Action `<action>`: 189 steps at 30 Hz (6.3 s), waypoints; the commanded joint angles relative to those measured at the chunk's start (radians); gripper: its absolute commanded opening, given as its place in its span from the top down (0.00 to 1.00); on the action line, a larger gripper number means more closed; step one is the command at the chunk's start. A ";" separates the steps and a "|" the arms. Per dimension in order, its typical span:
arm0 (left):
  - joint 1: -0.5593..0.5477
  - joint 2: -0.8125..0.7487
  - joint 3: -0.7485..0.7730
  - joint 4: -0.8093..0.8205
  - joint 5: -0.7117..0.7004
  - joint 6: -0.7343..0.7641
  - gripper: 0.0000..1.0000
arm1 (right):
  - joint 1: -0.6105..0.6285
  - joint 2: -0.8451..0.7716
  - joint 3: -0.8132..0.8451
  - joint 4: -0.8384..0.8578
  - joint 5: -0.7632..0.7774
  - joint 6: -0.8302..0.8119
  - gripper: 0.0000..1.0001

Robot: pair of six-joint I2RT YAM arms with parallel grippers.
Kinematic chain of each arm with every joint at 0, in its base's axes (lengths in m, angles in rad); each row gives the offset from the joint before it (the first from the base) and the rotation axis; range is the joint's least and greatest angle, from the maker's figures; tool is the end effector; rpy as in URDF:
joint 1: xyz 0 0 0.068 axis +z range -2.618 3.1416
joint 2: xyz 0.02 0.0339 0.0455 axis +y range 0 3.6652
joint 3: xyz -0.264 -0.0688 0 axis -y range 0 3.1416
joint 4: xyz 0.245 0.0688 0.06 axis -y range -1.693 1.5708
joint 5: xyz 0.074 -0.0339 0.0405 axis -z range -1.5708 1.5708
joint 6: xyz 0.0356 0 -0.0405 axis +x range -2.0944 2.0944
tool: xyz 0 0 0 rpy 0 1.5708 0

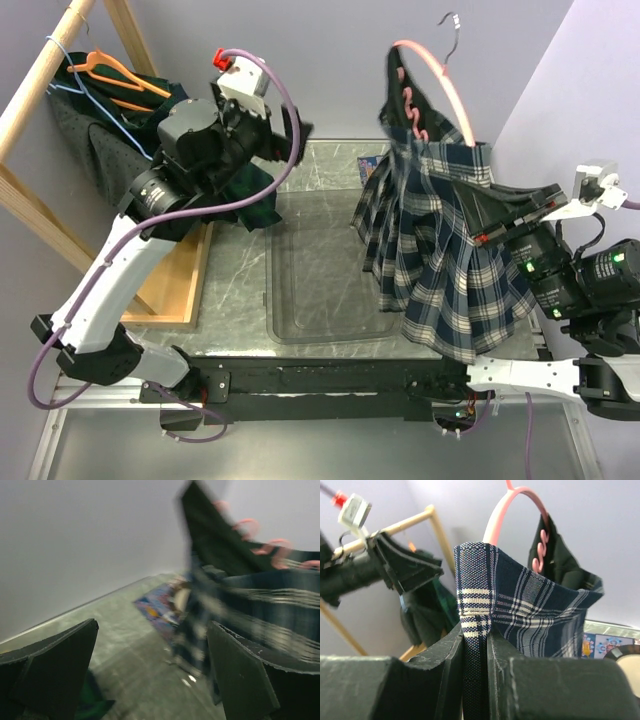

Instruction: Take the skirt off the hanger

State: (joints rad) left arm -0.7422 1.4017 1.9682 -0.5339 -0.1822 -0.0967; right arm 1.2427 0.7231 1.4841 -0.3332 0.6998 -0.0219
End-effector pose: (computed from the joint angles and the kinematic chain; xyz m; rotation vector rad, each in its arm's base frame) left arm 0.1953 -0.1703 0.5594 0.3541 1.5216 -0.5246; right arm 0.0379 0.0401 0.5426 -0.1478 1.2663 0.6568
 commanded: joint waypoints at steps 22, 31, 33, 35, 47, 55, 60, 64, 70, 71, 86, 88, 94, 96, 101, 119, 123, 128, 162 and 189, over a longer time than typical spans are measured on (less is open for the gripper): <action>-0.155 0.068 0.239 -0.057 0.130 0.416 0.02 | -0.002 0.021 0.081 -0.043 -0.470 0.203 1.00; -0.169 0.037 0.175 -0.064 0.138 0.460 0.02 | 0.000 0.039 0.099 -0.013 -0.508 0.205 1.00; -0.169 0.033 0.167 -0.067 0.121 0.469 0.02 | 0.000 0.033 0.090 -0.006 -0.503 0.204 1.00; -0.174 0.040 0.173 -0.077 0.093 0.489 0.08 | -0.002 0.033 0.078 0.003 -0.516 0.206 1.00; -0.194 0.109 0.363 0.019 -0.229 0.563 0.99 | -0.003 -0.082 -0.178 0.058 -0.149 0.220 0.78; -0.195 0.128 0.392 0.149 -0.335 0.577 0.99 | -0.002 -0.028 -0.191 0.066 -0.180 0.255 0.56; -0.197 0.134 0.388 0.195 -0.376 0.604 0.99 | -0.002 -0.007 -0.214 0.085 -0.226 0.283 0.65; -0.197 0.143 0.397 0.216 -0.402 0.608 0.99 | -0.003 0.025 -0.209 0.050 -0.165 0.286 1.00; -0.195 0.148 0.390 0.304 -0.510 0.673 0.99 | -0.005 0.004 -0.269 0.091 -0.079 0.289 0.73; -0.197 0.145 0.390 0.319 -0.517 0.689 0.99 | -0.005 -0.014 -0.284 0.101 -0.076 0.295 0.67; -0.197 0.109 0.314 0.380 -0.591 0.738 0.99 | -0.008 -0.077 -0.246 0.034 -0.175 0.303 0.84; -0.197 0.112 0.317 0.391 -0.597 0.758 0.99 | -0.006 -0.077 -0.226 0.013 -0.177 0.310 0.99; -0.197 0.151 0.359 0.406 -0.654 0.776 0.99 | -0.008 -0.119 -0.264 0.037 -0.122 0.329 0.97; -0.197 0.158 0.360 0.433 -0.675 0.787 0.99 | -0.006 -0.134 -0.292 0.057 -0.112 0.329 0.58; -0.197 0.168 0.379 0.454 -0.703 0.796 0.99 | -0.006 -0.152 -0.320 0.054 -0.129 0.347 1.00; -0.230 -0.036 0.319 0.301 -0.530 0.220 0.99 | -0.040 0.235 -0.042 0.577 0.046 -0.035 1.00; -0.232 -0.119 0.258 0.281 -0.474 0.195 0.99 | -0.086 0.361 0.080 0.628 0.056 0.003 1.00; -0.232 -0.144 0.250 0.218 -0.436 0.196 0.99 | -0.137 0.533 0.188 0.622 0.138 0.147 1.00; -0.230 -0.285 0.047 0.167 -0.554 0.273 0.99 | -0.345 1.000 -0.355 0.178 -0.062 0.655 1.00; -0.230 -0.300 -0.040 0.143 -0.536 0.342 0.99 | -0.296 0.991 -0.335 0.197 0.014 0.453 1.00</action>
State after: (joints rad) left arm -0.9703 1.1034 1.9419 -0.4313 -0.7498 0.2111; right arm 0.9226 1.6020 1.1118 -0.1986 0.7933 0.4217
